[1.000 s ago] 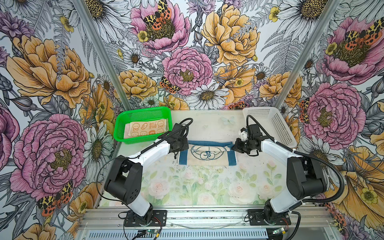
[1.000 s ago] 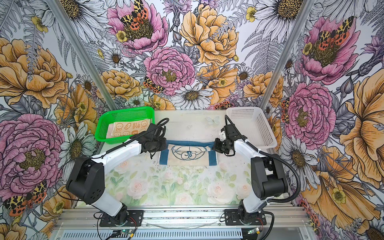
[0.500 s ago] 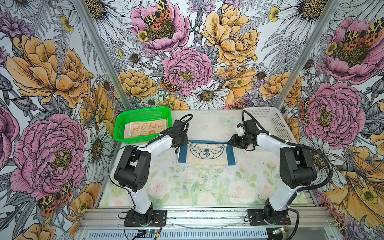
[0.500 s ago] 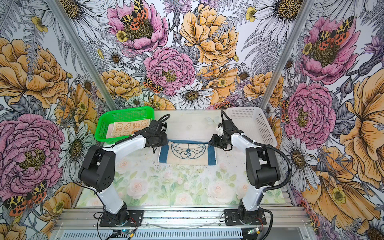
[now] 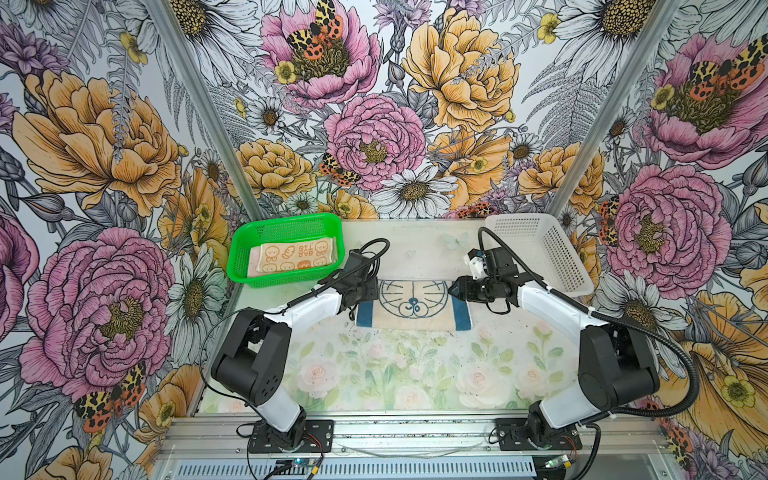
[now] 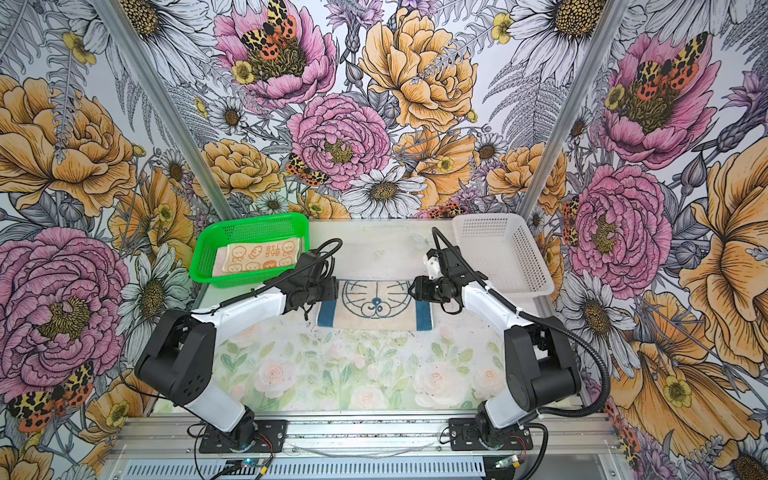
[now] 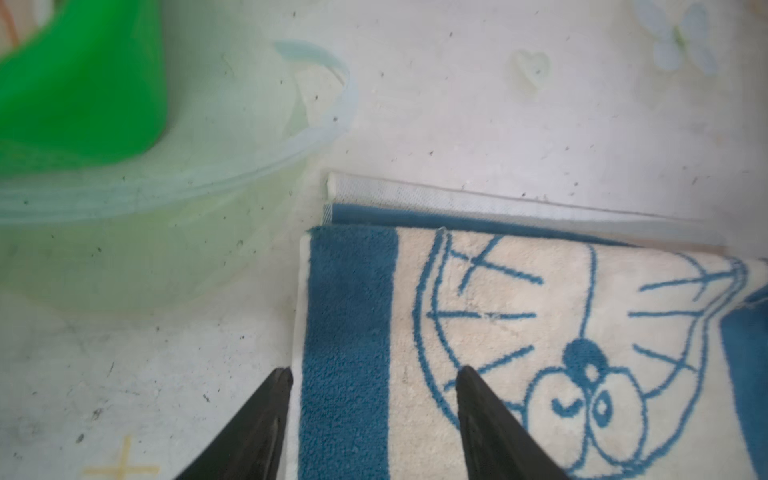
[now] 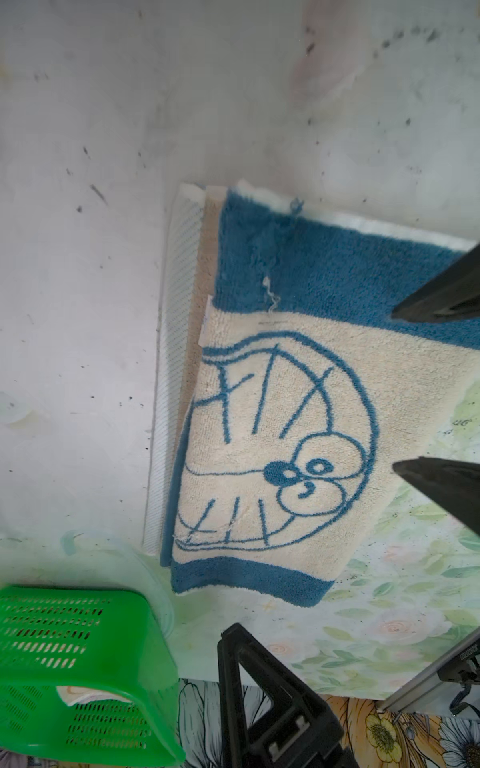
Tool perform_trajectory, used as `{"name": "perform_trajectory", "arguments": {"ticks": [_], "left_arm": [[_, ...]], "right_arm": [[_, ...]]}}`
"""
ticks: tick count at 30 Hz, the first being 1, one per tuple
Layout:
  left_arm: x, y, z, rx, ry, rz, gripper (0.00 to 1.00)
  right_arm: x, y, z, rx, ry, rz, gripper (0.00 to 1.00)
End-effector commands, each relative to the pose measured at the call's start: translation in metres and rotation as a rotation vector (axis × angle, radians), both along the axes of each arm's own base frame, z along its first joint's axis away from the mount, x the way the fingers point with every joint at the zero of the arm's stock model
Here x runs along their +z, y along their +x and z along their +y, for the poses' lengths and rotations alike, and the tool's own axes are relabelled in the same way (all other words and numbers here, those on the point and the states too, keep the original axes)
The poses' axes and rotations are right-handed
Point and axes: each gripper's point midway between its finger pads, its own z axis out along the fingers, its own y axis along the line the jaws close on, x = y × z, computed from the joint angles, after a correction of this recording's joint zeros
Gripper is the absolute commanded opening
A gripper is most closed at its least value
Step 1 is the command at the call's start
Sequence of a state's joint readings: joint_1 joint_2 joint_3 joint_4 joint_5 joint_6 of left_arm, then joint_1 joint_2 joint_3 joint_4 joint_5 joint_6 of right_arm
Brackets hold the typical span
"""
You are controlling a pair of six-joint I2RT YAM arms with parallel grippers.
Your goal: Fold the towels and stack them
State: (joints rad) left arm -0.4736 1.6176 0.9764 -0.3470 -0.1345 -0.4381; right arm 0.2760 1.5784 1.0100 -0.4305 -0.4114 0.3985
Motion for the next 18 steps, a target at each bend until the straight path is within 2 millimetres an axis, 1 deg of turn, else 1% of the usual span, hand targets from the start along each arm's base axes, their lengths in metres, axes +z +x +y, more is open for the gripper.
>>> {"name": "perform_trajectory", "arguments": {"ticks": [1, 3, 5, 7, 9, 12, 13, 14, 18], "left_arm": [[-0.005, 0.001, 0.009, 0.044, -0.004, -0.003, 0.66], [-0.001, 0.010, 0.013, 0.052, -0.005, -0.016, 0.66], [0.003, 0.022, 0.016, 0.062, -0.012, -0.022, 0.66], [0.003, 0.035, 0.019, 0.071, -0.015, -0.025, 0.66], [0.000, 0.047, 0.018, 0.071, -0.021, -0.019, 0.65], [-0.007, 0.060, 0.011, 0.060, -0.033, -0.003, 0.62], [-0.004, 0.064, 0.010, 0.060, -0.038, -0.010, 0.61], [-0.018, 0.066, 0.009, 0.060, -0.026, 0.014, 0.59], [-0.023, 0.071, 0.001, 0.053, -0.035, 0.026, 0.52]], "right_arm": [[-0.006, 0.020, -0.003, -0.039, -0.051, -0.025, 0.53], [-0.010, 0.034, -0.022, -0.111, -0.129, -0.052, 0.54], [-0.011, 0.045, -0.034, -0.153, -0.163, -0.069, 0.54], [-0.013, 0.052, -0.042, -0.171, -0.173, -0.082, 0.54], [-0.018, 0.058, -0.048, -0.183, -0.171, -0.079, 0.54], [-0.028, 0.063, -0.052, -0.189, -0.162, -0.058, 0.54], [-0.030, 0.065, -0.050, -0.184, -0.149, -0.058, 0.54], [-0.032, 0.066, -0.048, -0.178, -0.137, -0.055, 0.54], [-0.036, 0.070, -0.045, -0.169, -0.117, -0.049, 0.53]]}}
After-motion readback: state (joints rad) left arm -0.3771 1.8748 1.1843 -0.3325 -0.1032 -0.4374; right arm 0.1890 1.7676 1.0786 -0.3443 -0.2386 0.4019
